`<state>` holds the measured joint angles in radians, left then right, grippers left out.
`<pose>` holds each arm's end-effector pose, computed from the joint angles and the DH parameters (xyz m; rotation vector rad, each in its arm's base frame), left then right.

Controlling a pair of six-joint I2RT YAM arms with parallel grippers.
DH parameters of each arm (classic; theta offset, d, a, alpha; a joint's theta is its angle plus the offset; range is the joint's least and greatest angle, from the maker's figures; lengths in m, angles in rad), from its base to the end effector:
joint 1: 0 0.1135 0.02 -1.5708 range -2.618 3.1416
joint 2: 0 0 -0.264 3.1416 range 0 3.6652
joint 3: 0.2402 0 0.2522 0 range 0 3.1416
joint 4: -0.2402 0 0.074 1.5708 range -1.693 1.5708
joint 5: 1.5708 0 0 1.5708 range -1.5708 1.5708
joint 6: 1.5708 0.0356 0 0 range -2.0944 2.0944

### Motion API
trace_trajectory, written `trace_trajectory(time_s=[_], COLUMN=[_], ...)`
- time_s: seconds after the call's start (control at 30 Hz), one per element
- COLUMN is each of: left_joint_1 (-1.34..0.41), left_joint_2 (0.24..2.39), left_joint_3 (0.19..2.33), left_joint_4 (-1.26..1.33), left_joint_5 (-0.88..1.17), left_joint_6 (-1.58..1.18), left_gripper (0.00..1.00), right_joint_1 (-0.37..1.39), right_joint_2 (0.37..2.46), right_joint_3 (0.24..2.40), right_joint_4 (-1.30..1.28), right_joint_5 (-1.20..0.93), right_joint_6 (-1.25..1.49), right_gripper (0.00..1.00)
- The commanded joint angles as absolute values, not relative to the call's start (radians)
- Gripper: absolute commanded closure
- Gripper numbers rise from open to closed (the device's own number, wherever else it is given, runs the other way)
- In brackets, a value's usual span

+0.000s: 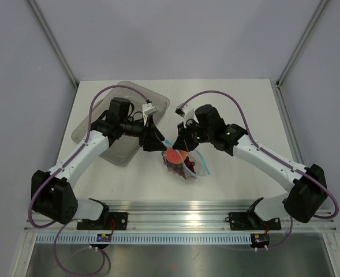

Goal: Place the food in the zip-top bag and seal the zipper
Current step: Zip the zipper food storage bag at the center of the board.

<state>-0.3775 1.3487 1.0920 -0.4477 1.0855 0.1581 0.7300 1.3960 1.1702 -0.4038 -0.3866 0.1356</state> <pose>0.2515 -0.1336 0.3082 1.0977 1.8318 -1.3374 0.2241 0.2185 0.3141 -0.8868 2.1186 0.8937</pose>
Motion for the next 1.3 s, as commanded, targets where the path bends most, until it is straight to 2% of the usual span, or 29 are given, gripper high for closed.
trace_trajectory(time_s=[0.0,0.57,0.6,0.73,0.8,0.93,1.0,1.27], left_joint_1=[-0.397,-0.439,-0.439,-0.439,-0.44,-0.442,-0.442,-0.448], left_joint_2=[1.368,1.344,1.339,1.298,1.252,1.192,1.181,1.293], left_joint_3=[1.141,1.155,1.155,1.126,1.092,1.023,1.003,1.094], left_joint_4=[-0.448,-0.42,-0.417,-0.361,-0.309,-0.242,-0.232,-0.359], left_joint_5=[1.115,1.023,1.005,0.974,0.974,1.027,1.012,0.999], left_joint_6=[0.187,0.184,0.183,0.187,0.198,0.329,0.347,0.379], left_gripper=[0.32,0.38,0.44,0.55,0.55,0.45,0.44,0.41], right_joint_1=[0.715,0.712,0.712,0.712,0.712,0.712,0.712,0.712], right_joint_2=[1.345,1.348,1.345,1.338,1.332,1.321,1.319,1.336], right_joint_3=[1.242,1.264,1.261,1.256,1.253,1.243,1.238,1.239], right_joint_4=[-0.39,-0.425,-0.425,-0.425,-0.425,-0.425,-0.419,-0.408], right_joint_5=[-0.425,-0.468,-0.469,-0.465,-0.463,-0.462,-0.46,-0.482], right_joint_6=[0.112,0.109,0.112,0.114,0.115,0.117,0.12,0.129], right_gripper=[1.0,1.0,1.0,1.0,1.0,1.0,1.0,1.0])
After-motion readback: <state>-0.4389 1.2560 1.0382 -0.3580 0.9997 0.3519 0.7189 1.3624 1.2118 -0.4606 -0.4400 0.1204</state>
